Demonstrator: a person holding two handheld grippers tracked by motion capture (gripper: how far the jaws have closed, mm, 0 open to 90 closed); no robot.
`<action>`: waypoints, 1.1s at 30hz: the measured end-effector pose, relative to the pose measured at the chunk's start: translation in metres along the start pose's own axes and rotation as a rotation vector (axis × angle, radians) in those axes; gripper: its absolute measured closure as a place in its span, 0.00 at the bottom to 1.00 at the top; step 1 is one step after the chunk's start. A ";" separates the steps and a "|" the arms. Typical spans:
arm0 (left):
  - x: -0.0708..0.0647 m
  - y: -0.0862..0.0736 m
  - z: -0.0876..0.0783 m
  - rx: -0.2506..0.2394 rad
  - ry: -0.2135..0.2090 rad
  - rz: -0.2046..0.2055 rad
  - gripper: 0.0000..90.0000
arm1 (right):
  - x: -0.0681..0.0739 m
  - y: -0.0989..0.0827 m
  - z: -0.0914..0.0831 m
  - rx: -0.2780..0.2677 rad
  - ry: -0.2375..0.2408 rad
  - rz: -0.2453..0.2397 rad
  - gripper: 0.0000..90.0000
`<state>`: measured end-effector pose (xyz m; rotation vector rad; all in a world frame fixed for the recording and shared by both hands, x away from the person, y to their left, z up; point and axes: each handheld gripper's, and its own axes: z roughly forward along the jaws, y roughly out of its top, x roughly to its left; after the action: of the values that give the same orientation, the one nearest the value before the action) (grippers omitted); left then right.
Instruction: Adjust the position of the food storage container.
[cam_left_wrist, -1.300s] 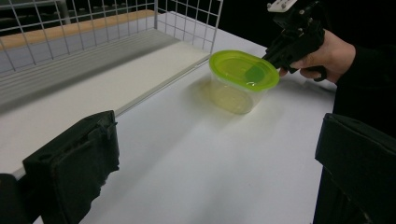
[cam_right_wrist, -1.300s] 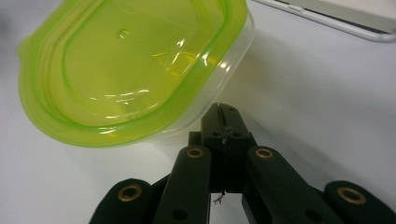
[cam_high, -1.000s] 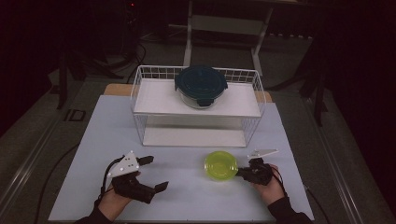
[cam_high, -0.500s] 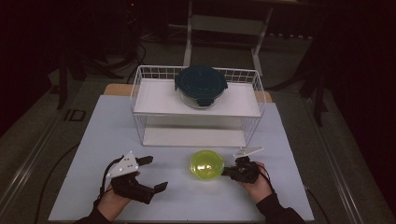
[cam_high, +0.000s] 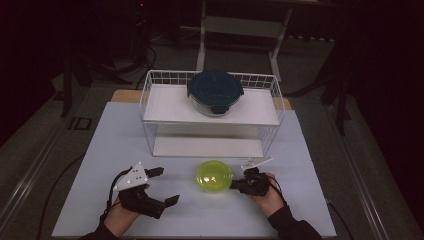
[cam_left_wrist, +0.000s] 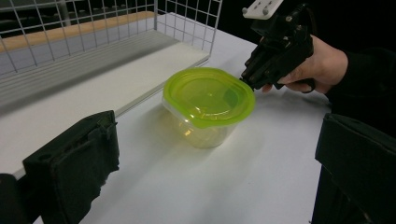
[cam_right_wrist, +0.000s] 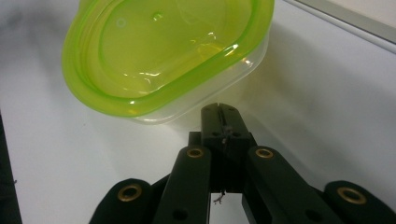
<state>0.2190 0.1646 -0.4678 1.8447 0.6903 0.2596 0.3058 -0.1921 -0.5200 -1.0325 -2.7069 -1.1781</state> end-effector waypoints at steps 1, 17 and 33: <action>0.000 0.000 0.000 -0.001 -0.001 -0.001 0.00 | 0.000 0.001 0.001 0.003 0.000 0.000 1.00; 0.000 -0.001 0.000 0.000 -0.005 -0.001 0.00 | -0.006 0.015 0.012 -0.003 0.006 0.020 1.00; 0.000 -0.001 0.001 -0.001 -0.006 0.002 0.00 | -0.002 0.014 0.014 0.003 -0.003 -0.002 1.00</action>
<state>0.2193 0.1636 -0.4688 1.8446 0.6844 0.2554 0.3186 -0.1770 -0.5219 -1.0323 -2.7122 -1.1729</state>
